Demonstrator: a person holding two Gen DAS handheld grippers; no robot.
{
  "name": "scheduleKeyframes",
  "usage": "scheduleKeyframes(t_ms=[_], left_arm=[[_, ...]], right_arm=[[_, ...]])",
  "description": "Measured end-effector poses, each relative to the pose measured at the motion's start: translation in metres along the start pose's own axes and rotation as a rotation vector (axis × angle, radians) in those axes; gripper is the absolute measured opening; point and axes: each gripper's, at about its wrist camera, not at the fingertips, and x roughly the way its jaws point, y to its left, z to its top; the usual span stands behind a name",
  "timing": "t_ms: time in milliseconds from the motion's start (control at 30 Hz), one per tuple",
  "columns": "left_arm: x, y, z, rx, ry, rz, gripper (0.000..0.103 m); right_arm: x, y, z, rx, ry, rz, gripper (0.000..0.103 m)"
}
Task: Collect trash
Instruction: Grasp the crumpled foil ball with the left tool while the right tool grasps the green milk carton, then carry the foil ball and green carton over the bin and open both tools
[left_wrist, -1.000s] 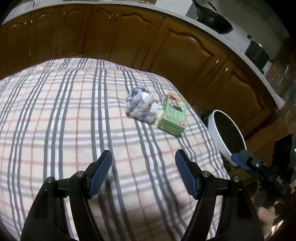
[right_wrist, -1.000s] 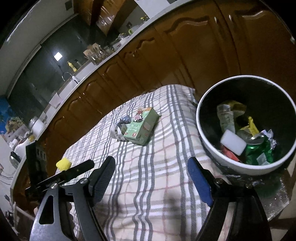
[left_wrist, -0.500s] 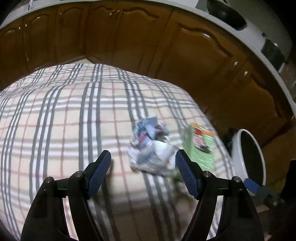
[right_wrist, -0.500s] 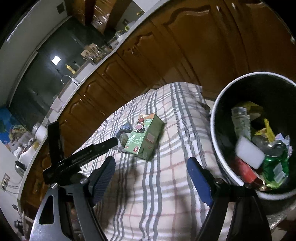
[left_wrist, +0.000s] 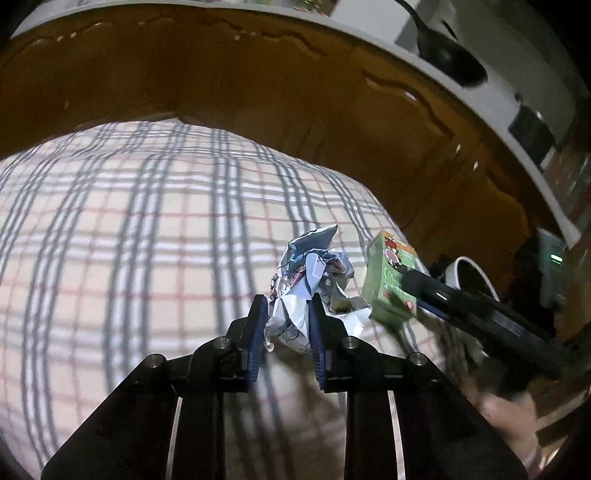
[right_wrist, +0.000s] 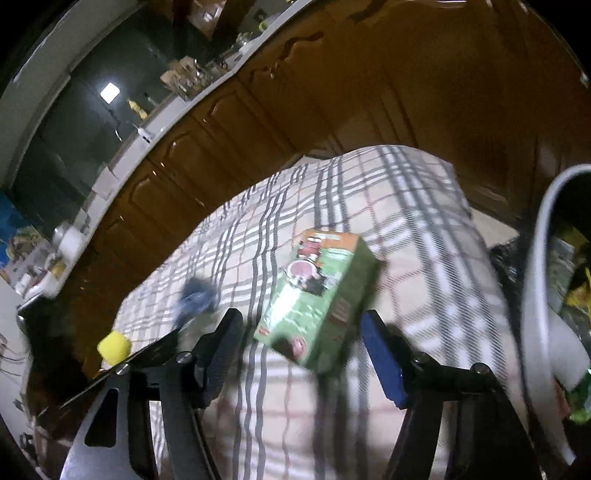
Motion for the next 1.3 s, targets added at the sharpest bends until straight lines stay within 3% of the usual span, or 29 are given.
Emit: scheduleKeyframes(t_ms=[200,300,333,400,433,467,533,633,733,800,833,867,1100,1167,1300], left_arm=[[-0.025,0.011,-0.015,-0.046,-0.005,-0.006,0.021],[-0.03,0.011,-0.021,-0.048,-0.001,-0.009,0.021],[-0.03,0.011,-0.022,-0.05,0.0,-0.013,0.021],[-0.031,0.007,-0.025,-0.05,0.005,-0.023,0.021],[-0.032,0.004,-0.027,-0.044,0.007,-0.029,0.021],[-0.032,0.003,-0.027,-0.04,0.009,-0.031,0.02],[-0.032,-0.003,-0.031,-0.03,0.013,-0.037,0.021],[-0.035,-0.009,-0.036,-0.024,0.013,-0.042,0.021],[-0.041,-0.009,-0.038,-0.028,0.005,-0.044,0.021],[-0.047,-0.006,-0.04,-0.036,-0.005,-0.039,0.021],[-0.05,-0.003,-0.04,-0.042,-0.009,-0.037,0.021],[-0.052,-0.002,-0.041,-0.044,-0.011,-0.035,0.021],[-0.059,0.007,-0.047,-0.061,-0.006,-0.022,0.021],[-0.059,0.006,-0.049,-0.06,-0.005,-0.023,0.021],[-0.057,0.0,-0.05,-0.049,0.002,-0.029,0.021]], right_arm=[[0.03,0.011,0.002,-0.041,0.041,-0.07,0.067],[0.022,0.014,-0.002,-0.06,0.022,-0.084,0.062],[0.017,0.013,-0.003,-0.06,0.013,-0.078,0.052],[0.004,0.013,-0.007,-0.06,-0.004,-0.065,0.05],[-0.001,0.012,-0.009,-0.059,-0.01,-0.059,0.015],[-0.005,0.011,-0.01,-0.06,-0.007,-0.056,0.006],[-0.019,0.007,-0.014,-0.046,-0.016,-0.039,0.002],[-0.032,0.004,-0.02,-0.056,-0.018,-0.038,0.002],[-0.031,0.007,-0.018,-0.055,-0.008,-0.022,0.011],[-0.025,0.007,-0.015,-0.041,0.001,-0.036,0.035],[-0.02,0.007,-0.013,-0.028,0.0,-0.031,0.065],[-0.016,0.008,-0.011,-0.024,-0.007,-0.04,0.078],[0.027,0.015,-0.002,-0.046,0.044,-0.149,0.078],[0.029,0.021,-0.003,-0.095,0.026,-0.192,0.07],[0.011,0.017,-0.009,-0.082,-0.007,-0.159,0.061]])
